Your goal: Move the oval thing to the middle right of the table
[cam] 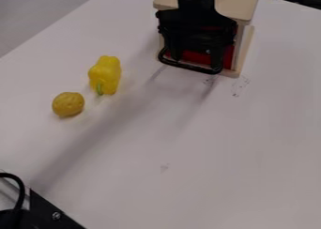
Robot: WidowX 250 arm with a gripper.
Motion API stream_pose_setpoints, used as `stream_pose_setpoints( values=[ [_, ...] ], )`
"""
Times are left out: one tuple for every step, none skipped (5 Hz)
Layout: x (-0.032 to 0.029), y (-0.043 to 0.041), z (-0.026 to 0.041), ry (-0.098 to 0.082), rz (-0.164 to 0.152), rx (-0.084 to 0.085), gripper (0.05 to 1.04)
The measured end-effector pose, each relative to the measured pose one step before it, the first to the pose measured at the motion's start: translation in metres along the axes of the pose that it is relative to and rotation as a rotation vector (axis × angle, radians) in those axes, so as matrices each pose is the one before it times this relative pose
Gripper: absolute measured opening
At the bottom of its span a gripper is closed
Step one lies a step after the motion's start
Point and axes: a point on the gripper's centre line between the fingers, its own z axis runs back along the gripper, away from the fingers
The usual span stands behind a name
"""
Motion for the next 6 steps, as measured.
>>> stream_pose_setpoints(
  values=[
    [-0.00686,0.00484,-0.00672,0.0079,0.0620,0.0221,0.997],
    [-0.00505,0.01478,0.00954,-0.0365,-0.0018,0.0347,0.997],
    [-0.00378,0.02802,0.01034,-0.0535,-0.0428,0.0192,0.997],
    [-0.00155,0.02076,0.00814,-0.0357,-0.0798,0.0095,0.997],
    [-0.00288,0.02290,0.00121,-0.0035,-0.0650,0.0009,0.997],
    [-0.01059,0.02479,-0.00465,0.0009,-0.0602,-0.0389,0.997]
  ],
)
